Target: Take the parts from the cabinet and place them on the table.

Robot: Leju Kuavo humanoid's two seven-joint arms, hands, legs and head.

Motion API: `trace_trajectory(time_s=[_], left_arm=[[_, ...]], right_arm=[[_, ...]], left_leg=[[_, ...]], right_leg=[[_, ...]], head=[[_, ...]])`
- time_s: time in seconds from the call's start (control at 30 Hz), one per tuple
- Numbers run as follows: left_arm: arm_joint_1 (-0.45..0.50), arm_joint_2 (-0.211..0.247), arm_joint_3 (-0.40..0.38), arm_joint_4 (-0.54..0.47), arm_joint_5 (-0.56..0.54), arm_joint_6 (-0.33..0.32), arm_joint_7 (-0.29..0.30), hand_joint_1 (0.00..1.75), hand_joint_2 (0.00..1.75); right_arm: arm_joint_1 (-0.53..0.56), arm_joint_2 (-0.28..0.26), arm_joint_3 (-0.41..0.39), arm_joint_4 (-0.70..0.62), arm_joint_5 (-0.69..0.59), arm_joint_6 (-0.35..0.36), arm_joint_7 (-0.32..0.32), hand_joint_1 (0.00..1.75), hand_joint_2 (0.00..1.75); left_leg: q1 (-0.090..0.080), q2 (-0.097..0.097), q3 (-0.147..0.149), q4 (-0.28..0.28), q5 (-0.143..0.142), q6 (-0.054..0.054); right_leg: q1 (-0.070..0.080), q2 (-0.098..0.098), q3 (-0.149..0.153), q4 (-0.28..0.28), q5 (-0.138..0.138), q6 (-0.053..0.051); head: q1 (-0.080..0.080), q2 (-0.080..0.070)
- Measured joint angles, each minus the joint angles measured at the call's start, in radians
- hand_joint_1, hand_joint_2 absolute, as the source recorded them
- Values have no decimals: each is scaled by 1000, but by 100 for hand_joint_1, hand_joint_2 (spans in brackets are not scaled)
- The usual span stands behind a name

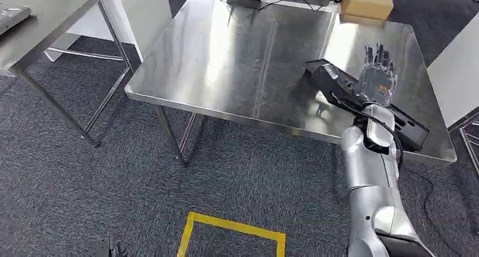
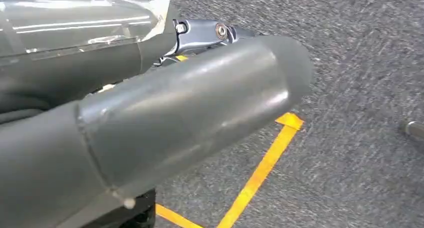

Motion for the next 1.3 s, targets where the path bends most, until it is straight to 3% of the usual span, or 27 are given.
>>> trace_trajectory(time_s=[0.03, 0.07, 0.1, 0.13, 0.2, 0.23, 0.27, 0.3, 0.33, 0.4, 0.43, 0.47, 0.5, 0.57, 0.6, 0.63, 0.67, 0.7, 0.77, 0.8, 0.87, 0.93, 1.07, 1.2, 1.23, 1.27, 1.3], left_arm=[[0, 0, 0, 0, 1, 0, 0, 0, 0], [0, -1, 0, 0, 2, 0, 0, 0, 0], [0, -3, 0, 0, 2, 1, 0, 0, 0], [0, -3, 2, 0, 2, 2, -1, 0, 0], [1, -5, 6, 2, 2, 3, -2, 0, 0], [2, -5, 9, 3, 3, 3, -2, 0, 0], [2, -3, 11, 3, 3, 3, -2, 0, 0], [2, -3, 13, 3, 3, 3, -3, 0, 0], [3, -3, 14, 3, 3, 3, -3, 0, 0], [2, -2, 14, 5, 3, 3, -3, 0, 0], [2, -2, 15, 5, 3, 3, -3, 0, 0], [3, -1, 15, 5, 3, 3, -3, 0, 0], [3, -1, 15, 6, 2, 3, -3, 0, 0], [2, 0, 15, 7, 0, 6, -3, 0, 0], [2, 0, 15, 8, 0, 6, -3, 0, 0], [-1, -2, 15, 8, 0, 6, -3, 0, 0], [-1, -2, 15, 8, 0, 6, -3, 0, 0], [1, -2, 14, 9, -1, 6, -4, 0, 0], [1, -1, 14, 10, -1, 6, -3, 0, 0], [0, -2, 14, 10, -1, 6, -4, 0, 0], [-1, -1, 15, 10, -2, 5, -4, 0, 0], [0, -1, 15, 10, -3, 2, -4, 0, 0], [0, -1, 15, 10, -3, 2, -4, 0, 0], [0, -1, 15, 10, -3, 1, -4, 0, 0], [0, -2, 14, 10, -5, 1, -4, 0, 0], [0, -2, 15, 11, -5, 0, -4, 0, 0], [0, -3, 15, 11, -8, 0, -5, 0, 0]], right_arm=[[-3, 1, 0, 1, -2, -1, -1, 0, 0], [-8, 2, 1, 2, -2, -2, -2, 0, 0], [-17, 4, 3, 3, -3, -4, -4, 0, 0], [-21, 7, 5, 5, -5, -8, -7, 0, 0], [-30, 7, 9, 12, -6, -13, -8, 0, 0], [-32, 8, 10, 14, -7, -14, -8, 0, 0], [-34, 9, 12, 16, -8, -16, -8, 0, 0], [-37, 10, 13, 18, -8, -17, -9, 0, 0], [-39, 11, 14, 21, -9, -18, -9, 0, 0], [-38, 12, 14, 26, -12, -21, -9, 0, 0], [-37, 12, 14, 29, -13, -22, -9, 0, 0], [-33, 12, 14, 32, -15, -23, -9, 0, 0], [-29, 11, 14, 34, -16, -23, -9, 0, 0], [-24, 10, 14, 37, -22, -24, -9, 0, 0], [-25, 10, 14, 37, -23, -24, -9, 0, 0], [-25, 8, 13, 35, -24, -25, -9, 0, 0], [-24, 6, 12, 34, -25, -26, -9, 0, 0], [-23, 6, 13, 34, -25, -26, -9, 0, 0], [-19, 4, 12, 34, -26, -27, -9, 0, 0], [-17, 0, 13, 35, -26, -27, -9, 0, 0], [-15, -5, 12, 34, -26, -27, -9, 0, 0], [-13, -11, 12, 34, -27, -27, -9, 0, 0], [-13, -11, 12, 34, -27, -27, -9, 0, 0], [-10, -13, 13, 34, -28, -27, -9, 0, 0], [-6, -15, 12, 34, -29, -27, -8, 0, 0], [-2, -18, 12, 34, -29, -27, -8, 0, 0], [5, -21, 12, 26, -30, -27, -8, 0, 0]], left_leg=[[-4, 0, -9, 0, 9, -1], [-5, 0, -16, 0, 17, -2], [-9, 0, -23, 1, 25, -7], [-7, 3, -21, -5, 36, -14], [0, 4, -20, -11, 54, -27], [-3, 1, -21, -18, 62, -36], [2, 1, -28, -11, 53, -38], [2, 0, -33, -3, 33, -42], [2, 2, -42, 21, -10, -47], [14, 2, -79, 165, -134, -64], [18, 2, -95, 239, -165, -72], [24, 3, -100, 289, -168, -78], [29, 5, -84, 294, -144, -85], [42, 8, 15, 184, -76, -97], [48, 8, 81, 97, -71, -103], [40, 2, 126, 33, -121, -111], [35, -3, 123, 20, -116, -92], [33, -1, 113, 17, -116, -85], [23, -1, 106, 18, -103, -58], [28, 4, 98, 8, -88, -37], [25, 6, 74, 7, -66, -15], [20, 6, 44, 8, -43, -10], [20, 6, 44, 8, -43, -10], [18, 6, 32, 8, -34, -10], [17, 6, 19, 9, -24, -10], [15, 6, 6, 9, -14, -10], [10, 6, -28, 9, 17, -14]], right_leg=[[4, 0, 63, -88, 24, -4], [9, 0, 132, -184, 29, -16], [17, -2, 179, -259, -3, -36], [20, -3, 173, -255, 10, -34], [25, 0, 156, -263, 20, -47], [21, -1, 153, -273, 33, -57], [1, -3, 160, -281, 46, -63], [6, -6, 159, -282, 53, -62], [4, -7, 149, -282, 61, -72], [3, -7, 121, -281, 86, -76], [3, -7, 107, -280, 97, -73], [1, -7, 93, -280, 108, -70], [-1, -7, 80, -278, 117, -64], [-12, -7, 52, -267, 132, -48], [-15, -7, 41, -255, 135, -42], [-12, -8, 26, -248, 139, -34], [-10, -8, 20, -243, 144, -28], [-4, -8, 21, -242, 152, -16], [-7, -7, 15, -254, 171, 4], [-15, -7, 8, -247, 162, 6], [-14, -6, -30, -169, 74, -9], [-13, -4, -75, -6, -21, -14], [-13, -4, -75, -6, -21, -14], [-11, -3, -85, 44, -38, -11], [-10, -3, -83, 76, -39, -4], [-8, -3, -67, 79, -28, 2], [3, -3, 72, -80, 35, 5]], head=[[0, 0], [0, 0], [-1, 0], [-7, 0], [-2, 0], [0, 0], [1, 0], [0, 0], [-1, 0], [-5, 0], [-6, 0], [-6, 0], [-6, 0], [-6, 0], [-6, 0], [-9, 0], [-9, 0], [-8, 0], [-8, 0], [-9, 0], [-4, 0], [-4, 0], [-4, 0], [-3, 0], [-3, 0], [-3, 0], [-2, 0]])
